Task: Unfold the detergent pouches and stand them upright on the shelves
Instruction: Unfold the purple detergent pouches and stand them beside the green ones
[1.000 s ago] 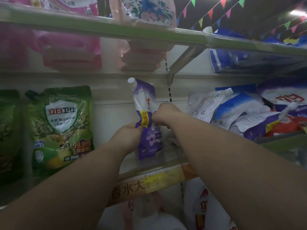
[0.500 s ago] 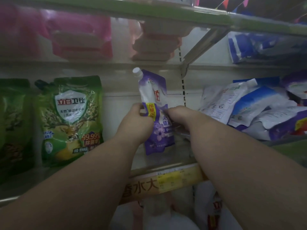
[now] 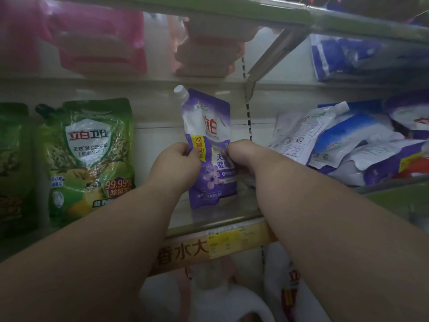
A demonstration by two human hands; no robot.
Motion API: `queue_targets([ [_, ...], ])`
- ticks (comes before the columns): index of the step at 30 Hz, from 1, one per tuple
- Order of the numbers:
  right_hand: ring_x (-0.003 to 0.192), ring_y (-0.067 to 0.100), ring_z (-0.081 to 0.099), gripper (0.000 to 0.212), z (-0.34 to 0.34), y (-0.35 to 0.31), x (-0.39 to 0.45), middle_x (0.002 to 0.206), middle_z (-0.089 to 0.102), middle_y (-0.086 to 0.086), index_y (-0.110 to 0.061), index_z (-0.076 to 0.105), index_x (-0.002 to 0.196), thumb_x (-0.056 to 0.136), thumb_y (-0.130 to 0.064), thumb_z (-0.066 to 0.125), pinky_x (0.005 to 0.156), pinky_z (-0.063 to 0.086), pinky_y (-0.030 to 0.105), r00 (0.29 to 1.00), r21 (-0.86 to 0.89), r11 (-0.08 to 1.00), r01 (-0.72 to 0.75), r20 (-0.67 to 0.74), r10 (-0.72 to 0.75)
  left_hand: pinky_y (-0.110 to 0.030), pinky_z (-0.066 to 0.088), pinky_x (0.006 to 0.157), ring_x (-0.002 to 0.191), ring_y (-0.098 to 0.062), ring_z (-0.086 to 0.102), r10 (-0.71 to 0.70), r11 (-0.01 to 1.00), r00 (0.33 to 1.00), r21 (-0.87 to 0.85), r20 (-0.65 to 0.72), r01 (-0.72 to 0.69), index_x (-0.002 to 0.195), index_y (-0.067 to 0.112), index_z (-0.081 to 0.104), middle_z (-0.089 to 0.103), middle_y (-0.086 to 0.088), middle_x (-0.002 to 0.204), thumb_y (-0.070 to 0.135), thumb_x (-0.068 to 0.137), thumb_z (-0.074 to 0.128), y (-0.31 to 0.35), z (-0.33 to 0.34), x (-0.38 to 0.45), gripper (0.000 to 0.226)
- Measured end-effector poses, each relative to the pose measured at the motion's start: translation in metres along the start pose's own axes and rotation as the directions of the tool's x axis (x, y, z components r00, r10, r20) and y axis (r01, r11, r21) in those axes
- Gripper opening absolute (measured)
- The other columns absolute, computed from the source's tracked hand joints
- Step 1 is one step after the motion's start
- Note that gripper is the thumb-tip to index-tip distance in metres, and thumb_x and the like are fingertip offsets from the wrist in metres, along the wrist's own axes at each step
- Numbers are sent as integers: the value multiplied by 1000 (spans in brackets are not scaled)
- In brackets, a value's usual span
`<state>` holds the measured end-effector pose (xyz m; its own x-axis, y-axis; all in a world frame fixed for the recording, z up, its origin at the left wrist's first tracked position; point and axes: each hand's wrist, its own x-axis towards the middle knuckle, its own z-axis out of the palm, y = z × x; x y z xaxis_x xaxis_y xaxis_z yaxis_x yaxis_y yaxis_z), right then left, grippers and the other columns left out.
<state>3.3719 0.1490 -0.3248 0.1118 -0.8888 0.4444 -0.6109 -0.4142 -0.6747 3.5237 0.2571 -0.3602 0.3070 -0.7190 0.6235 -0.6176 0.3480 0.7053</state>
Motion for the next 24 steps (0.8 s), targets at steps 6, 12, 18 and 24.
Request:
queue_targets([
  [6, 98, 21, 53, 35, 1, 4, 5, 127, 58, 19, -23, 41, 75, 109, -18, 45, 109, 52, 39, 1000, 72, 997, -21, 5, 20, -47, 59, 94, 98, -23, 70, -22, 1000, 999, 4, -29, 22, 109, 18, 68, 72, -3, 106, 35, 108, 48, -2, 0, 4, 25],
  [12, 71, 14, 50, 30, 3, 4, 6, 108, 54, 7, -24, 43, 78, 108, -19, 44, 70, 53, 28, 998, 168, 984, -58, 17, 56, -48, 58, 96, 100, -24, 69, -45, 999, 999, -27, -28, 44, 111, 20, 67, 72, -3, 107, 35, 109, 45, -3, 0, 5, 26],
  [18, 107, 29, 71, 16, 1, -1, -1, 119, 72, 10, -9, 60, 94, 104, -15, 48, 102, 58, 45, 989, 310, 942, -127, 111, 97, -49, 58, 97, 100, -26, 70, -68, 997, 997, -44, -29, 67, 110, 19, 67, 73, -4, 108, 35, 108, 44, -2, -2, 6, 28],
  [24, 103, 37, 77, 34, 0, 0, -6, 107, 79, 17, -8, 69, 119, 90, -18, 54, 101, 58, 56, 985, 354, 922, -154, 126, 116, -49, 59, 95, 100, -27, 70, -128, 988, 990, -89, -55, 123, 91, 20, 61, 71, -4, 103, 30, 108, 47, 0, 1, 6, 25],
])
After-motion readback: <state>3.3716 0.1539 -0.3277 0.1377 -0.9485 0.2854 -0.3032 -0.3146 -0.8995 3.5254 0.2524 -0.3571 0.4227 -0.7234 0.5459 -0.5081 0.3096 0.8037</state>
